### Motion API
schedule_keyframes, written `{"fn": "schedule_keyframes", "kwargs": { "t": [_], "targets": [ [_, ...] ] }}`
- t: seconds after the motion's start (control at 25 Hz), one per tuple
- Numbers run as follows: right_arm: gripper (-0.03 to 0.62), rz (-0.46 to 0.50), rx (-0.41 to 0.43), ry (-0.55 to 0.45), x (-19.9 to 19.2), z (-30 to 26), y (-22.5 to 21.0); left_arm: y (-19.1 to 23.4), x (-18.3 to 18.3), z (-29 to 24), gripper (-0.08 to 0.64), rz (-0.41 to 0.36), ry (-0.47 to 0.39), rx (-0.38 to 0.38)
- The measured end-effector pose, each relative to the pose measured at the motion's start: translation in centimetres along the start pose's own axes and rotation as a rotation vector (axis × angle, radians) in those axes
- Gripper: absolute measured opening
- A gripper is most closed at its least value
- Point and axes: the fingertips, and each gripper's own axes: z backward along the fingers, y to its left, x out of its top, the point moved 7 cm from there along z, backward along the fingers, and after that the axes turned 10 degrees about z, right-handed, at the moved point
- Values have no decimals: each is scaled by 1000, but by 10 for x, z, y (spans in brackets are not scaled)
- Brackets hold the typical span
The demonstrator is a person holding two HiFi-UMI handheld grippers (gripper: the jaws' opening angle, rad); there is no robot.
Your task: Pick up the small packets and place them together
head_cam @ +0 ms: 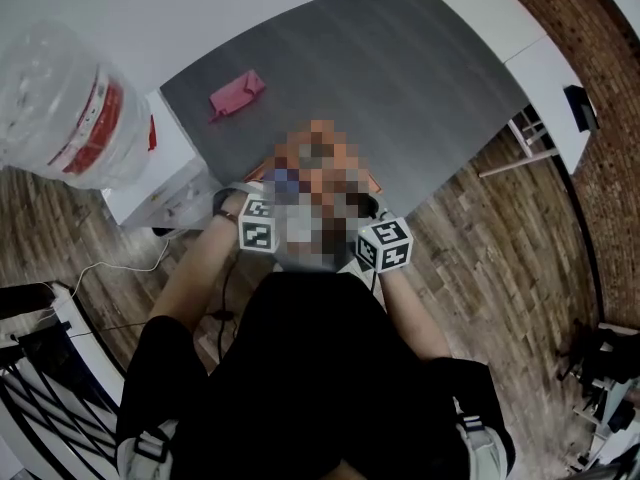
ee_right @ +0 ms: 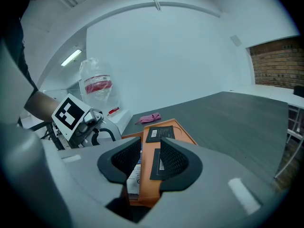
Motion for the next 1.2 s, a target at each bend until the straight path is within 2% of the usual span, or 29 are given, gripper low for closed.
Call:
{"fn": "schedule_keyframes", "kwargs": {
  "t": [0.2, 0.64, 0.84, 1.2],
  "targets": [
    [129, 0, 0, 9, -4, 4, 1, -8, 5, -13, 190, -24, 4, -33],
    [123, -36, -11, 16, -13, 9, -2, -15, 12, -38, 193, -40, 24, -86],
    [123, -47, -13, 17, -14, 11, -5, -15, 10, -45, 223, -36, 43, -100],
    [123, -55, -12, 28, -17, 10, -9, -15, 16, -50, 241, -7, 14, -114]
  ]
}}
